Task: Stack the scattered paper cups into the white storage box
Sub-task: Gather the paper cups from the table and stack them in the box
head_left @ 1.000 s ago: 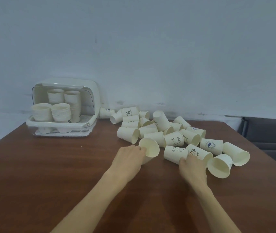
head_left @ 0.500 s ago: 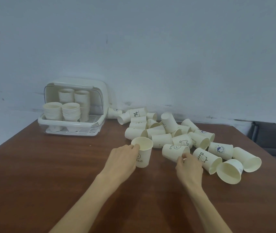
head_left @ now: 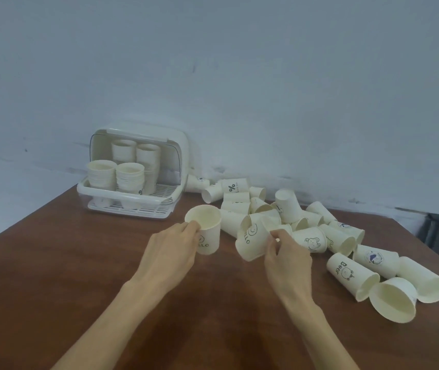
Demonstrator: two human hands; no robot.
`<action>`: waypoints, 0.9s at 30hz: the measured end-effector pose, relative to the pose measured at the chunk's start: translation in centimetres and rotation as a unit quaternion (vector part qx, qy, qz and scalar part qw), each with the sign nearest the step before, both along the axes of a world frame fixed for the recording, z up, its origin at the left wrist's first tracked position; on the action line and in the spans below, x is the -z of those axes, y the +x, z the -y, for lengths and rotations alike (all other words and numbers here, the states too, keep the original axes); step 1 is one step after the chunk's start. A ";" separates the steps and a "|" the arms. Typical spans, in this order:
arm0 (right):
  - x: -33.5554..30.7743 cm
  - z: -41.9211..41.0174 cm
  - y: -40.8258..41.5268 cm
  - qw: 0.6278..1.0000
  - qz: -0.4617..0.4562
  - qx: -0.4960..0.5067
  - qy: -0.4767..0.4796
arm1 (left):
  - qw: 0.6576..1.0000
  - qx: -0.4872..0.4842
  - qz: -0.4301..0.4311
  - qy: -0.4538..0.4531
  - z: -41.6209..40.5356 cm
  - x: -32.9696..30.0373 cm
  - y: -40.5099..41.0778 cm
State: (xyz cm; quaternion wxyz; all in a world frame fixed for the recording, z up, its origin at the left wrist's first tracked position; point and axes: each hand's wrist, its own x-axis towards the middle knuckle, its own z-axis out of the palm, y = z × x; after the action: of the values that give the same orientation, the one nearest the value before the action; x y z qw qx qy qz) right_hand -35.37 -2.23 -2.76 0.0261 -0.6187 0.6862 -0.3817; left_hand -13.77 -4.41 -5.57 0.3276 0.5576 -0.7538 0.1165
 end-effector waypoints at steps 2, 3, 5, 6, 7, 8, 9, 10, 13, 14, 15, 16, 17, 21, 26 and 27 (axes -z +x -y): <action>-0.4 0.7 1.0 1.000 0.002 -0.015 -0.012 | 0.999 -0.005 -0.013 -0.031 0.1 -0.1 1.1; -0.6 1.0 1.4 1.000 0.005 -0.021 -0.015 | 0.999 -0.007 -0.020 -0.042 0.1 -0.2 1.5; -0.9 1.6 2.7 0.999 0.011 -0.037 -0.015 | 0.998 -0.014 -0.035 -0.055 0.5 -0.1 2.4; -1.0 2.0 3.4 0.999 0.013 -0.047 -0.020 | 0.997 -0.017 -0.043 -0.064 0.8 0.0 2.9; -1.2 2.3 4.1 0.998 0.015 -0.055 -0.025 | 0.996 -0.021 -0.049 -0.073 1.0 0.1 3.2; -1.3 2.5 4.8 0.998 0.015 -0.063 -0.028 | 0.995 -0.025 -0.054 -0.082 1.2 0.2 3.6; -1.5 2.8 5.5 0.997 0.012 -0.068 -0.030 | 0.994 -0.027 -0.058 -0.092 1.5 0.3 4.0; -1.5 3.1 6.1 0.997 0.007 -0.074 -0.031 | 0.993 -0.027 -0.063 -0.100 1.7 0.5 4.3; -1.7 3.8 7.9 0.996 -0.003 -0.088 -0.029 | 0.989 -0.033 -0.080 -0.123 2.7 1.0 5.4; -1.8 4.1 8.5 0.995 -0.002 -0.096 -0.030 | 0.987 -0.040 -0.084 -0.134 3.1 1.1 5.9; -1.9 4.4 9.0 0.994 -0.004 -0.101 -0.031 | 0.985 -0.047 -0.084 -0.144 3.5 1.3 6.4; -2.0 4.7 9.6 0.994 -0.010 -0.106 -0.033 | 0.983 -0.058 -0.081 -0.155 3.9 1.4 6.9; -2.2 5.0 10.1 0.994 -0.017 -0.105 -0.032 | 0.981 -0.068 -0.077 -0.165 4.4 1.5 7.4; -2.6 6.4 11.8 0.992 -0.006 -0.118 -0.046 | 0.970 -0.101 -0.068 -0.209 5.8 2.2 9.4; -3.0 8.1 14.2 0.989 0.023 -0.130 -0.064 | 0.949 -0.142 -0.058 -0.275 6.1 3.1 11.9; -3.0 8.5 14.7 0.989 0.025 -0.132 -0.068 | 0.946 -0.151 -0.061 -0.279 6.2 3.1 12.4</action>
State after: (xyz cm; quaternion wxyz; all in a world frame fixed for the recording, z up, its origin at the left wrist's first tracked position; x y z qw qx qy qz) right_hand -20.63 -10.74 0.23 0.0511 -0.6943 0.5706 -0.4357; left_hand -1.39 -10.60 -8.68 0.4943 0.5572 -0.5764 0.3362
